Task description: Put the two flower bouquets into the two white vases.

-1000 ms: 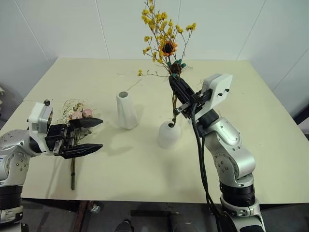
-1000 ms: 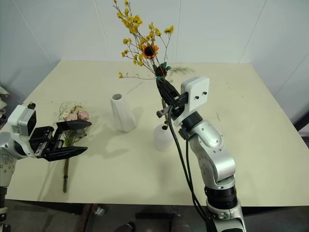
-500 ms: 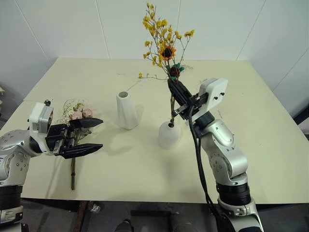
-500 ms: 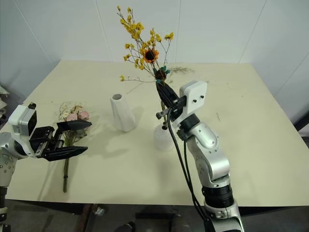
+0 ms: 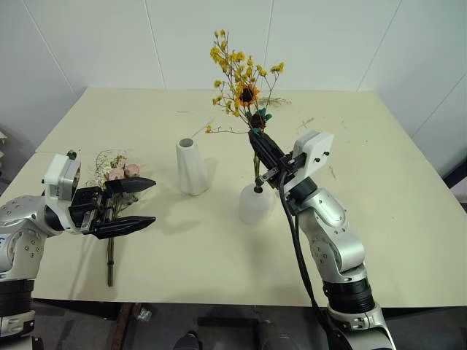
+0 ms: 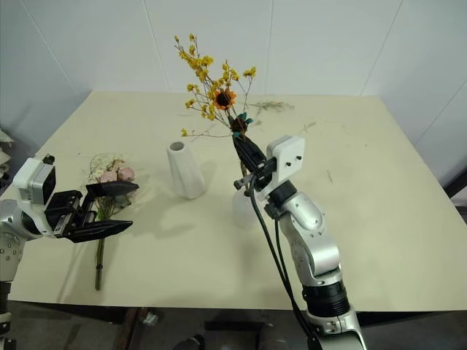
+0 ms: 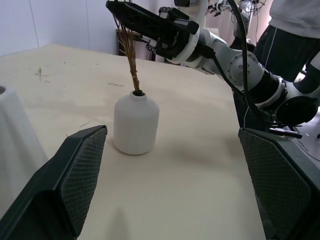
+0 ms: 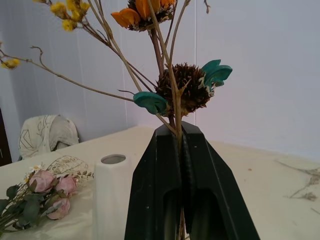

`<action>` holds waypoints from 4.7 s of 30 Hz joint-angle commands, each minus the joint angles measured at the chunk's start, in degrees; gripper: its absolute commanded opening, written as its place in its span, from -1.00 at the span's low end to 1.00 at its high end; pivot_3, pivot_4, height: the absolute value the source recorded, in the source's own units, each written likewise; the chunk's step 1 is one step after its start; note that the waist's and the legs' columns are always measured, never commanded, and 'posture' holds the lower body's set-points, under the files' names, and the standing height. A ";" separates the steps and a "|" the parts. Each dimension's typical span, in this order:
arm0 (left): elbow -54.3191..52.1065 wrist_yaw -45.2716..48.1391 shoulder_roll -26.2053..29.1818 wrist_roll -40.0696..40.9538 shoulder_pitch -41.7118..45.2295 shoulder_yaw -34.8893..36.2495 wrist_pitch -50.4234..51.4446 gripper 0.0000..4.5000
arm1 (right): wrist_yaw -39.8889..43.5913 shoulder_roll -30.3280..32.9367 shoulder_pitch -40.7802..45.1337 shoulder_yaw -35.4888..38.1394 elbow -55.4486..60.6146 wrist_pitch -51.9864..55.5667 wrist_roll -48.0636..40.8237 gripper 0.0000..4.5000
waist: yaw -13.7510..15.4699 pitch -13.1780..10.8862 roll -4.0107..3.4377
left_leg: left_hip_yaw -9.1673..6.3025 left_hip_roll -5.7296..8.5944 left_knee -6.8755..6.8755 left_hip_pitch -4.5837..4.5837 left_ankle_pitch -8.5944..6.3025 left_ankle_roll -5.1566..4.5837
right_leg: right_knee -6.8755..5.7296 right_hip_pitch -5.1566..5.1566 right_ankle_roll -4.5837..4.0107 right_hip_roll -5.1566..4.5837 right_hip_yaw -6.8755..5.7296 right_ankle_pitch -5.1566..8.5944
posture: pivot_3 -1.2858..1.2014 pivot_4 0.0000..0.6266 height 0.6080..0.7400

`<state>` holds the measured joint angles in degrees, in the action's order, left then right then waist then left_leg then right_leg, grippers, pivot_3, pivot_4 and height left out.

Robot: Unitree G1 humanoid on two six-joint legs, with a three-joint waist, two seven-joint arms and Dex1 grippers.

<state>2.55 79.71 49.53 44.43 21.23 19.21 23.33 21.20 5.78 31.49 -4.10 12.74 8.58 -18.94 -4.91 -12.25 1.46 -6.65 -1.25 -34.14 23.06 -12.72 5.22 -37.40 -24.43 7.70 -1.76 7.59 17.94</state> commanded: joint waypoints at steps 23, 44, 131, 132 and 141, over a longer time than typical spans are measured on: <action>-1.85 0.10 1.13 0.36 0.95 1.02 0.86 1.00 | 4.95 2.23 -6.18 0.13 -5.46 -4.88 2.39 -0.99 | 0.10 0.03 0.06 | 0.00 -0.07 0.00 0.00 0.00 0.00 | 0.01 0.00 -0.03 0.08 -0.01 0.01 | 0.03 -0.52 1.00; -1.46 -0.15 0.61 -0.06 1.05 0.98 -0.06 1.00 | 8.32 7.25 -8.80 -1.65 0.25 -3.39 4.31 0.36 | 0.11 0.03 0.06 | 0.00 -0.11 -0.01 -0.01 0.00 0.00 | -0.01 0.00 -0.04 0.14 -0.01 0.00 | 0.03 -0.52 1.00; -3.39 -70.20 5.92 -7.02 13.93 -4.44 69.16 1.00 | 51.64 37.80 8.04 5.47 -11.59 14.35 -10.60 0.99 | 0.30 -0.04 0.19 | 0.07 -0.15 -0.81 -0.01 -0.30 0.17 | 0.52 0.54 0.24 0.20 0.04 -0.24 | 0.03 -0.52 1.00; -2.09 -70.66 5.93 -7.09 14.86 -5.00 69.16 1.00 | 51.56 37.74 8.01 5.42 -11.63 14.27 -10.53 0.99 | 0.32 -0.04 0.19 | 0.07 -0.15 -0.81 -0.01 -0.30 0.17 | 0.51 0.54 0.25 0.20 0.04 -0.24 | 0.03 -0.52 1.00; 1.37 -72.69 9.38 -0.10 17.36 -11.72 69.17 1.00 | 51.15 37.71 7.48 5.80 -11.46 14.22 -10.36 0.99 | 0.23 -0.04 0.19 | 0.06 -0.15 -0.82 -0.01 -0.33 0.20 | 0.49 0.54 0.26 0.19 0.03 -0.25 | 0.03 -0.52 1.00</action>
<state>3.49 7.94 57.09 42.48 37.33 7.72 92.45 72.52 43.37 39.07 0.21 -0.36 23.66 -28.91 -4.67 -12.29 1.64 -6.59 -1.40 -34.95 23.06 -13.05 5.43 -36.90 -23.89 7.96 -1.57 7.62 17.69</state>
